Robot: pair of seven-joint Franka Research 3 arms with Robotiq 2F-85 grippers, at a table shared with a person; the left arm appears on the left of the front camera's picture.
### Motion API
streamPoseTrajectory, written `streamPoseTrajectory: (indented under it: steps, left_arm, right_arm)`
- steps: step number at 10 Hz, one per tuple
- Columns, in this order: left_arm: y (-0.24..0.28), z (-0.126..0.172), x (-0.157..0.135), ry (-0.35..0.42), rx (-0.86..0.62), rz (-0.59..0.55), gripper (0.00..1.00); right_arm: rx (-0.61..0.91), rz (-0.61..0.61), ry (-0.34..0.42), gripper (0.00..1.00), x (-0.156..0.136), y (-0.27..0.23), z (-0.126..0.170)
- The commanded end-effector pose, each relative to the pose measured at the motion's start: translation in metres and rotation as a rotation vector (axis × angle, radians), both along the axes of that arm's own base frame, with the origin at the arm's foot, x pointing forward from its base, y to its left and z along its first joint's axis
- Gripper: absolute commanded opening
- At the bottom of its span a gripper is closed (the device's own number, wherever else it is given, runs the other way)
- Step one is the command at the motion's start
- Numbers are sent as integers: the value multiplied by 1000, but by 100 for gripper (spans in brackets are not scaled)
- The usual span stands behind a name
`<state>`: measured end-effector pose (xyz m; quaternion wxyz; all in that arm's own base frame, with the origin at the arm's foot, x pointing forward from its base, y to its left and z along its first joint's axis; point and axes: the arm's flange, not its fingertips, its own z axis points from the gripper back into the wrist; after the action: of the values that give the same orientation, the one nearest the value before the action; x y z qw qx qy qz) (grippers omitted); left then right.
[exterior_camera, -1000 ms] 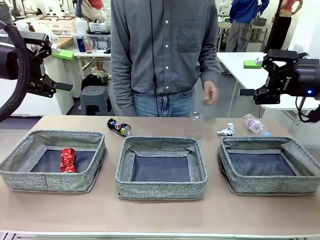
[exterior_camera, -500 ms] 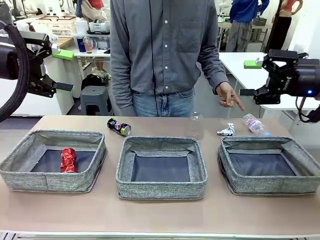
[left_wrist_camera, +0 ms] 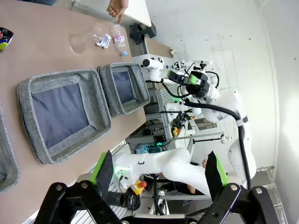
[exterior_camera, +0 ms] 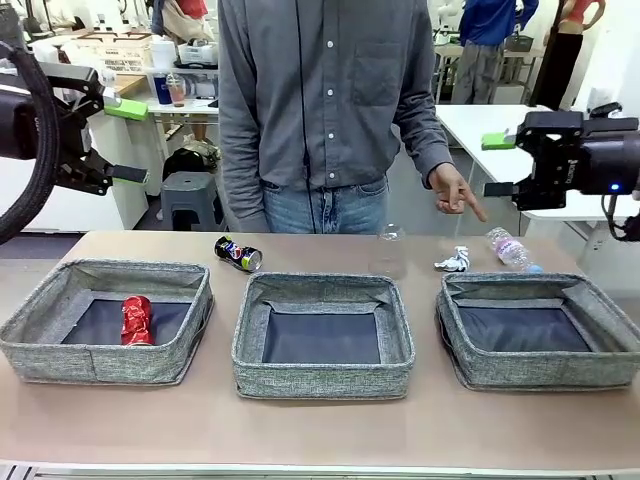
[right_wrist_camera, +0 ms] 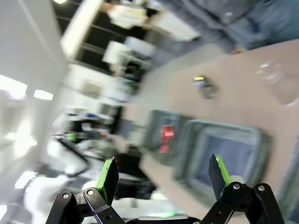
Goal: Sort the waste into the appropriate baskets.
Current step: Pick up the waste item pointed out by the person.
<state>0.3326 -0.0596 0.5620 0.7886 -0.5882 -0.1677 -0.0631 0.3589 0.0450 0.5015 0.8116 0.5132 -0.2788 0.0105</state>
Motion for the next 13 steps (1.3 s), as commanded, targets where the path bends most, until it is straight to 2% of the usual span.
streamPoseTrajectory:
  steps: [1, 2, 3, 4, 5, 7, 8, 9, 10, 11, 13]
  left_arm:
    - [0, 4, -1, 9, -6, -2, 100]
    - [0, 4, -1, 9, -6, -2, 100]
    - [0, 4, -1, 9, -6, -2, 100]
    - [0, 4, -1, 9, -6, -2, 100]
    - [0, 4, -1, 9, -6, -2, 100]
    - [0, 4, -1, 9, -6, -2, 100]
    - [0, 4, -1, 9, -6, -2, 100]
    - [0, 4, -1, 9, -6, -2, 100]
    - [0, 4, -1, 9, -6, -2, 100]
    - [0, 4, -1, 9, -6, -2, 100]
    - [0, 4, -1, 9, -6, -2, 100]
  right_arm:
    - [-964, -345, -107, 100, 3, 20, 4]
    - [-1084, -295, -178, 100, 4, 12, 5]
    - [-1248, -219, -132, 100, 12, -1, 3]
    - [-1386, -195, -71, 100, 21, -12, 2]
    - [-1491, -177, 9, 100, 31, -23, 3]
    - [-1655, -83, 120, 100, 44, -28, 3]
    - [-1623, -117, 211, 100, 47, -20, 7]
    - [-1143, -112, -155, 100, 36, -35, -7]
    - [-1143, -112, -155, 100, 36, -35, -7]
    - [-1297, -142, -81, 100, 42, -41, -15]
    - [-1070, 142, -36, 100, 70, -70, -9]
